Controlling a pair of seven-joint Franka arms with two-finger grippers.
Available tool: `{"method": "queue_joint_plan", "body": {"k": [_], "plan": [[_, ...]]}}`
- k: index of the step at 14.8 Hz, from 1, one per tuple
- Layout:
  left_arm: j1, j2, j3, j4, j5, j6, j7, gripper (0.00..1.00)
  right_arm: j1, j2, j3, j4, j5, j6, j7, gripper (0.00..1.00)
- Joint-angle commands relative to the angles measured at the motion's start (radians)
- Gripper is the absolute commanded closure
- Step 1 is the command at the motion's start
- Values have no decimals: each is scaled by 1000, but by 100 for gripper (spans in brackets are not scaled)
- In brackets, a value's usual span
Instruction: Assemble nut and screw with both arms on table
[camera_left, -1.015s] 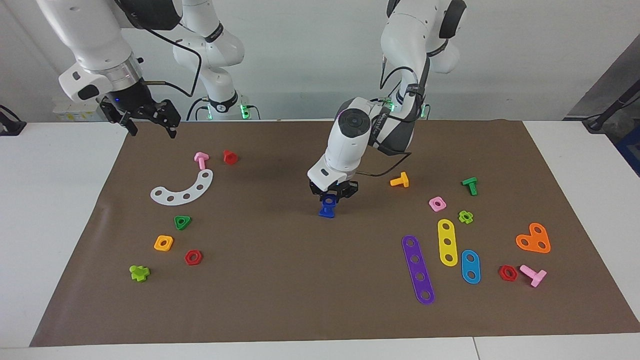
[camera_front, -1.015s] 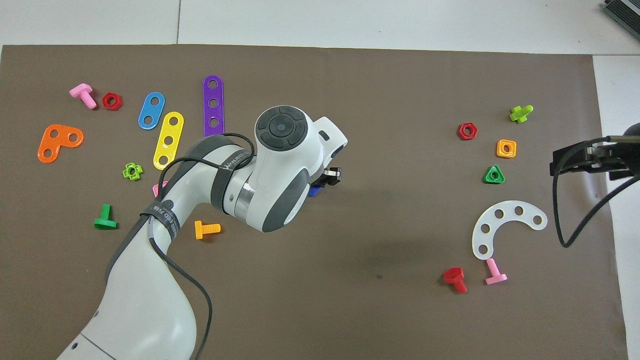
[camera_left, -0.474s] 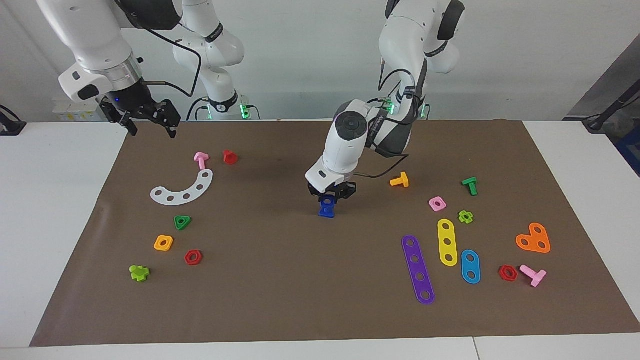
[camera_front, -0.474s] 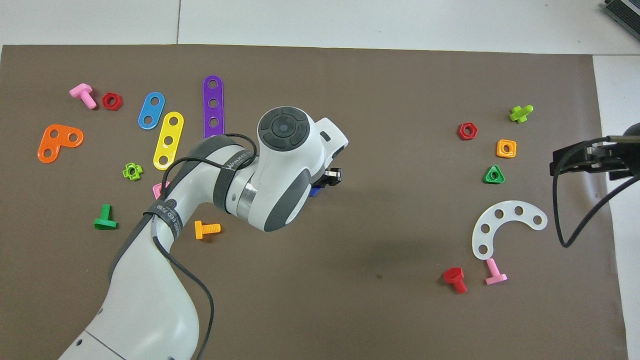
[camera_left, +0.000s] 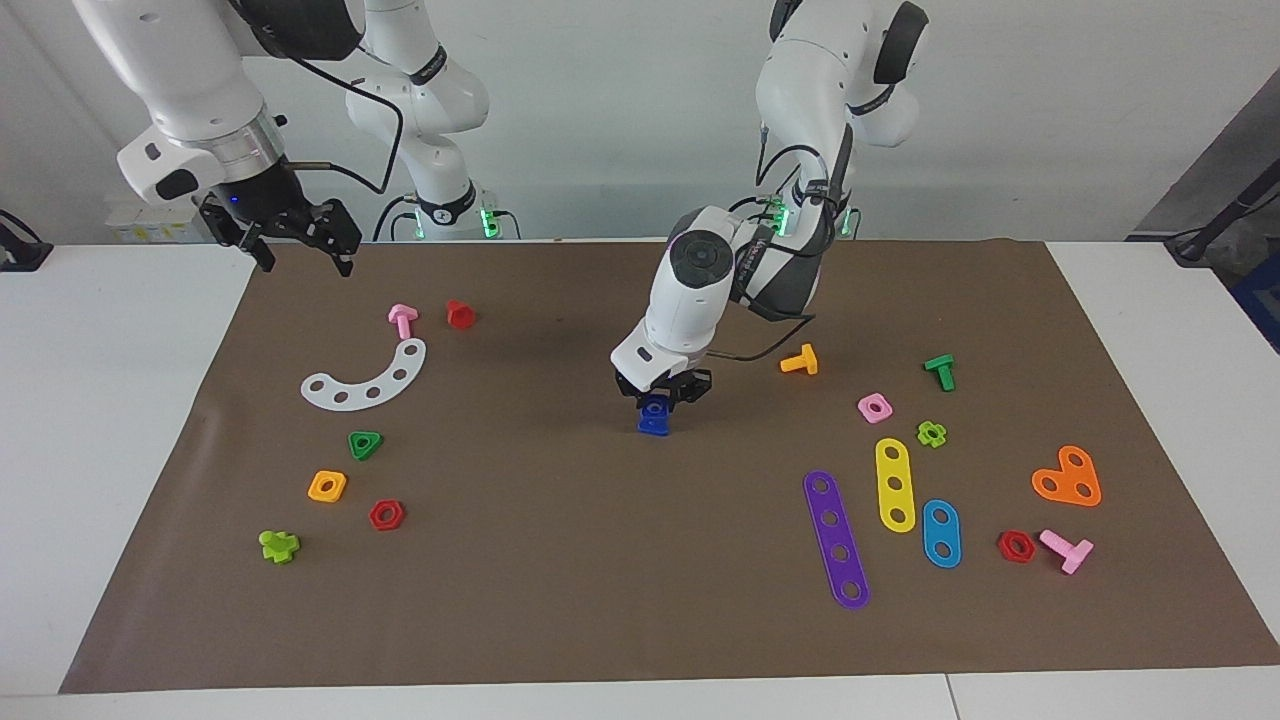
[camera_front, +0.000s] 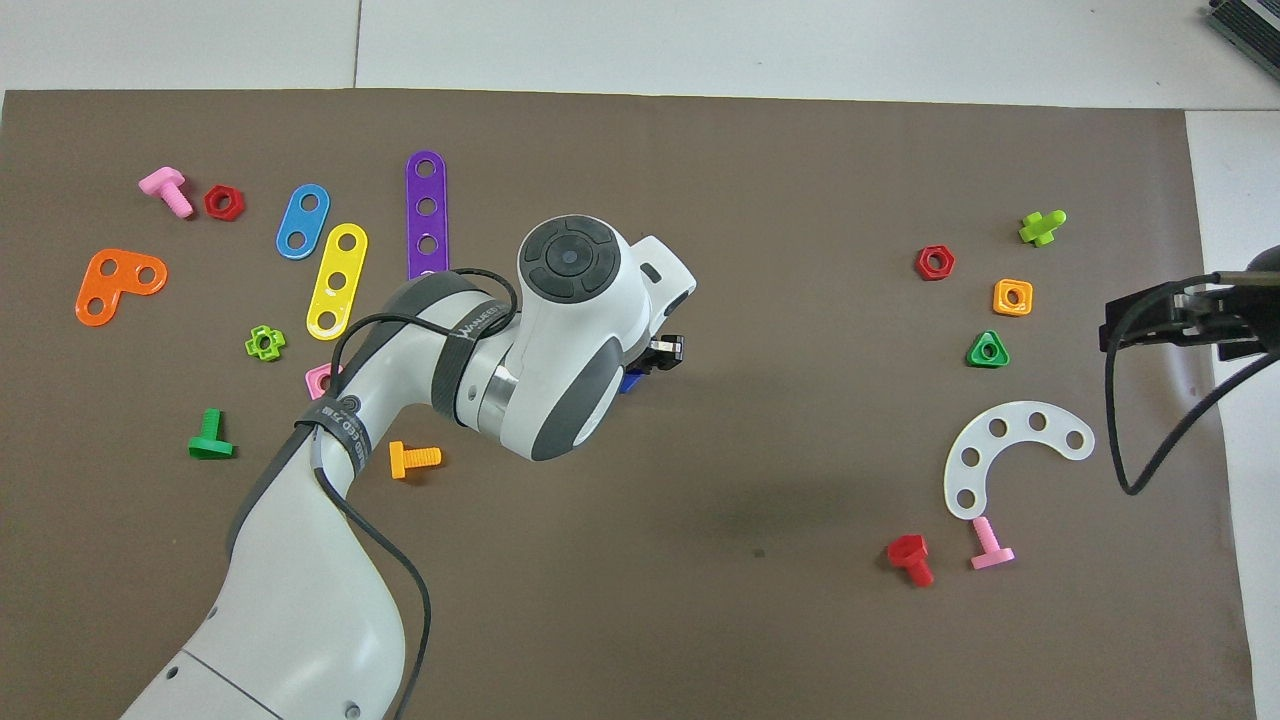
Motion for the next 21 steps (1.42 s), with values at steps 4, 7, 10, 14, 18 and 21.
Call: {"method": "queue_joint_plan", "body": {"k": [4,7,10,14,18,21], "plan": [[-21,14,19,-13,4,44,-11,96,-5,-15,1,-12,6,-8,-22,0],[-21,14,19,-21,8,41,-11,96,-3,-15,1,-12,6,-8,-22,0],[-21,12,19,-20,19,21,-10,96,-3,-15,1,-12,6,-8,-22,0],[-19,14,19,13,16,-28,-10,95,-5,-15,1,-12,6,-8,-22,0],[-19,15,18,19,8,-51,-11,95,-3,-15,1,-12,6,-8,-22,0],[-19,26,18,34,10,-54,-10,95,-3,-15,1,-12,6,-8,-22,0]]}}
